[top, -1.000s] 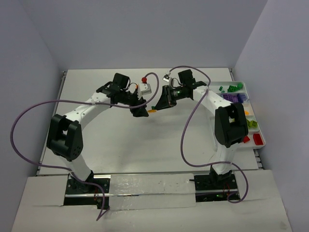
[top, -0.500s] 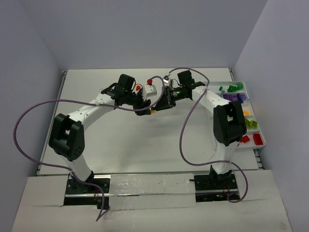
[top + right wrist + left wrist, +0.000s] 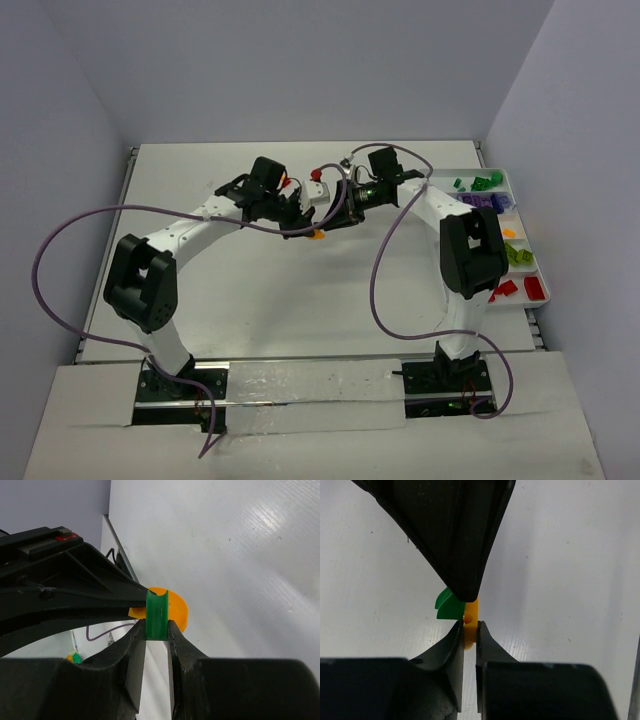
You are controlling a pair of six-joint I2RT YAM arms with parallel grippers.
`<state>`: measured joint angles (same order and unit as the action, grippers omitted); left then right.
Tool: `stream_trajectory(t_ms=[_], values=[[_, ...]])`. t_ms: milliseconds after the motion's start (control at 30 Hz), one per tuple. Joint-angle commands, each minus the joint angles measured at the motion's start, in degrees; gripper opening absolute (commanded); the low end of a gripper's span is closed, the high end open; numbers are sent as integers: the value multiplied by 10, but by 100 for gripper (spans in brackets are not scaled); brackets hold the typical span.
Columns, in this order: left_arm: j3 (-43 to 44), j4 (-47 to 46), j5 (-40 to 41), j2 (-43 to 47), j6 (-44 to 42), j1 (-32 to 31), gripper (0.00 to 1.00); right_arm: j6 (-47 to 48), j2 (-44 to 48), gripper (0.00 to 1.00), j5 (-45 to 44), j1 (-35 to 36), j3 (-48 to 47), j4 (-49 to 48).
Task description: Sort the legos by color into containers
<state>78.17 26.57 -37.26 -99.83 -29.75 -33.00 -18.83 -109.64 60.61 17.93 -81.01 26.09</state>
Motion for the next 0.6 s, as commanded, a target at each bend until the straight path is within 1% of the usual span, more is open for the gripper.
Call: stream_trajectory(t_ms=[0, 67, 100, 233, 333, 433, 567], values=[[8, -15, -9, -5, -11, -11, 8, -4, -2, 0, 19, 1, -18, -15], [6, -14, -11, -5, -9, -15, 1, -4, 0, 0, 16, -1, -17, -16], [5, -14, -11, -5, -7, -16, 0, -3, 0, 0, 14, -2, -17, -16], [-3, -7, -19, -3, -5, -26, 0, 0, 0, 0, 2, -10, -17, -16], [-11, -4, -24, 1, 0, -32, 0, 21, 1, 0, -16, -24, -31, -6], [-21, -3, -22, 6, 10, -34, 0, 53, 2, 0, -46, -50, -53, 29], [-26, -1, -1, 11, 47, -34, 0, 104, 22, 0, -92, -119, -79, 73]])
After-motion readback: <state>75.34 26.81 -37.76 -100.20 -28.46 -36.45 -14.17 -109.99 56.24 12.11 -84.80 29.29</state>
